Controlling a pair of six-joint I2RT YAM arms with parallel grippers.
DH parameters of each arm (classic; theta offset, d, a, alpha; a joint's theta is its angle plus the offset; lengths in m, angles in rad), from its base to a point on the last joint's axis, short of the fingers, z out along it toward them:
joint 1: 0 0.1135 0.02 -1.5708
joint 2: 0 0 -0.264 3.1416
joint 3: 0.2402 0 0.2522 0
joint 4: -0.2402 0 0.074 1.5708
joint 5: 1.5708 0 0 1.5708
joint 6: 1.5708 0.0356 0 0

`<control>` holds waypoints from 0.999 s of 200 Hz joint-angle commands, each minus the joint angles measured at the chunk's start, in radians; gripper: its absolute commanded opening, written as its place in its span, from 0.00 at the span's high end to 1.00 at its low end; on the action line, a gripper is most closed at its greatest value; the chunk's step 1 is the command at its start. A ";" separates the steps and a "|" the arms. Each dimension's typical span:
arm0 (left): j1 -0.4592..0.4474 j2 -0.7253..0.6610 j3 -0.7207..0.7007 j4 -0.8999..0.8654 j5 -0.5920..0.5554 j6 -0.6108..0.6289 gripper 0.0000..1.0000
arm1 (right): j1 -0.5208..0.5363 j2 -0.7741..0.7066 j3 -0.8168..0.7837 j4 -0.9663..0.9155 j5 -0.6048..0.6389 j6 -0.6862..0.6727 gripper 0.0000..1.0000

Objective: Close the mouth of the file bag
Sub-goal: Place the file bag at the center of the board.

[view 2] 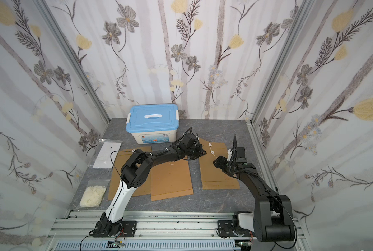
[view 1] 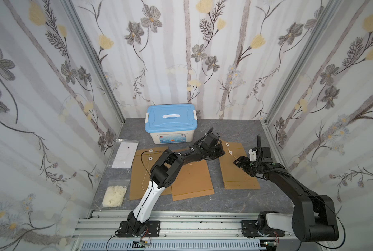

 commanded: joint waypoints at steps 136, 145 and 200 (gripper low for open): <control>-0.038 0.064 0.335 -0.568 -0.198 0.182 0.09 | 0.010 -0.017 0.068 -0.032 0.060 -0.054 0.24; -0.037 0.044 0.336 -0.589 -0.229 0.206 0.08 | 0.031 -0.030 0.085 -0.065 0.107 -0.074 0.24; -0.022 -0.216 0.039 -0.528 -0.290 0.259 0.06 | 0.205 -0.079 0.075 0.028 0.167 -0.028 0.24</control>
